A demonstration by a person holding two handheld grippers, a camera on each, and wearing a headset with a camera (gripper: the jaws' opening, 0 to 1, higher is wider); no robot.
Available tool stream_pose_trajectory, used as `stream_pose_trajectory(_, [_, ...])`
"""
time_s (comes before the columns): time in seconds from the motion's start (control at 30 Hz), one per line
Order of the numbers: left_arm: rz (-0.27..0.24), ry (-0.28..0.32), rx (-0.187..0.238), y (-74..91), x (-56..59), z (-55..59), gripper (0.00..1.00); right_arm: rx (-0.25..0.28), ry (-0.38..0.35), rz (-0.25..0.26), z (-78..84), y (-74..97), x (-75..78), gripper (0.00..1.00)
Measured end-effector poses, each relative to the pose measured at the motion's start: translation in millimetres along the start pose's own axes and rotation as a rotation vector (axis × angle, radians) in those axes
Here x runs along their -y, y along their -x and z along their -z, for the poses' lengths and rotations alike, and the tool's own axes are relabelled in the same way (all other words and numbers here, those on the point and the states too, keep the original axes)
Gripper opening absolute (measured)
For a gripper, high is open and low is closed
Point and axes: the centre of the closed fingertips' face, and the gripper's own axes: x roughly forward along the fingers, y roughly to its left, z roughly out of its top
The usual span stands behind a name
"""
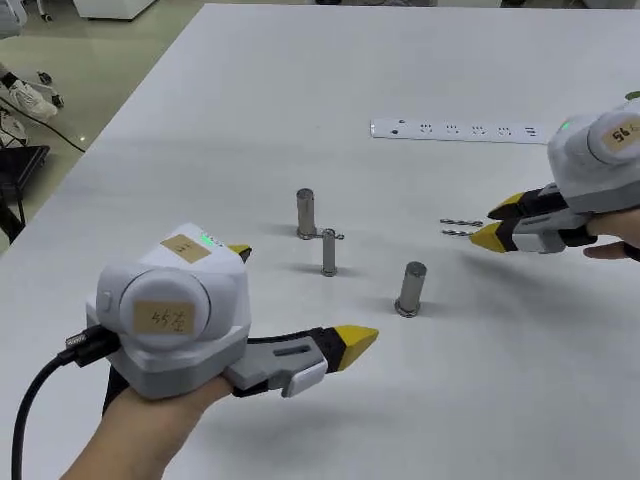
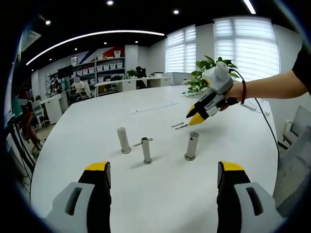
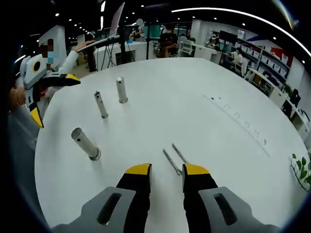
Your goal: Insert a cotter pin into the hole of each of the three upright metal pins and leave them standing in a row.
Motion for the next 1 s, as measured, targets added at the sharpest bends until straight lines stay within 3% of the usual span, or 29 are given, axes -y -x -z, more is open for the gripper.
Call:
stream_pose_trajectory(0.23, [0.002, 0.008, -0.004, 0.1, -1.9, 1.6, 0.88, -0.038, 0.000, -0.013, 8.8, -16.3, 2.1, 0.18])
stream_pose_trajectory(0.4, [-0.002, 0.010, -0.008, 0.7, -4.7, 2.5, 0.88, -0.059, 0.007, -0.016, 10.6, -18.0, -6.5, 0.17])
stream_pose_trajectory(0.63, [-0.004, 0.007, -0.014, 1.3, -6.7, 3.8, 0.87, -0.077, 0.009, -0.015, 13.0, -18.8, -7.4, 0.14])
stream_pose_trajectory(1.0, [-0.001, 0.004, -0.014, 1.9, -6.4, 4.2, 0.85, -0.108, 0.035, -0.021, 16.1, -18.0, -7.1, 0.00])
